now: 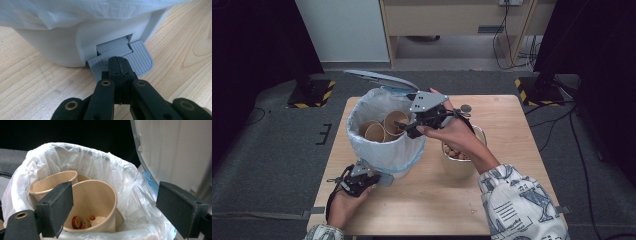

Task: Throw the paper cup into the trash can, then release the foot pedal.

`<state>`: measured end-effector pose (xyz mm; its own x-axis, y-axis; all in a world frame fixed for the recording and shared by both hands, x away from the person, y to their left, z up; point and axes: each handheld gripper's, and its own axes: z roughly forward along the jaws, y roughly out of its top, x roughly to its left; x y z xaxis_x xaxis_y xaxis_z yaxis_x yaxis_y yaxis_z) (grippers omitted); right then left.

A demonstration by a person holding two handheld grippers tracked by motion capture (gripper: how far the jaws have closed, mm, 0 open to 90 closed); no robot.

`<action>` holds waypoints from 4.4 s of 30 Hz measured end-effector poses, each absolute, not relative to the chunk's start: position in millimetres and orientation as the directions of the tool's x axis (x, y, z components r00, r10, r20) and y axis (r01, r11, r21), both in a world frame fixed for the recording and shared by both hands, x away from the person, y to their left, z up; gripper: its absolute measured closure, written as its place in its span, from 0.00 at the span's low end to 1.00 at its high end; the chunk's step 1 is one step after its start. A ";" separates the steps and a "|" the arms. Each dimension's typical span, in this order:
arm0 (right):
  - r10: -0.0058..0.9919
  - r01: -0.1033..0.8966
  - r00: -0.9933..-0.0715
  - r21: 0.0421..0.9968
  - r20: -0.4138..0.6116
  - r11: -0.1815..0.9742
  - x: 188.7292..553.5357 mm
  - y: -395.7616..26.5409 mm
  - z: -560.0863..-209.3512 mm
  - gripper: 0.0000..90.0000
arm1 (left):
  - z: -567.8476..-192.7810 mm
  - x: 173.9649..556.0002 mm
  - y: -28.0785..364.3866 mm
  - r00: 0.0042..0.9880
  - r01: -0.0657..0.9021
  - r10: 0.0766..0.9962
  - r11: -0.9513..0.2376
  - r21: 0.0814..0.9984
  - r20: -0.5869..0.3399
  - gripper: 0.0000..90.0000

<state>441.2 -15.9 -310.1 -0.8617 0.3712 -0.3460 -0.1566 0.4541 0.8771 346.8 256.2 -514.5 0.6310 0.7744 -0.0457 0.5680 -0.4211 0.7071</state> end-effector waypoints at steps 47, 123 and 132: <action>0.585 0.094 -0.798 0.930 -0.143 0.356 459.5 -120.3 -325.8 0.11 | -494.8 321.4 295.8 0.471 0.573 0.880 -0.259 0.778 -0.054 0.70; 0.961 0.667 -0.277 0.723 0.020 0.178 417.2 -290.4 -538.7 0.08 | -534.3 348.7 328.3 0.355 0.662 0.935 -0.257 0.704 0.007 0.08; 0.960 0.673 -0.280 0.713 -0.002 0.198 417.9 -288.6 -539.3 0.05 | -535.7 348.8 325.9 0.367 0.652 0.930 -0.264 0.710 0.008 0.06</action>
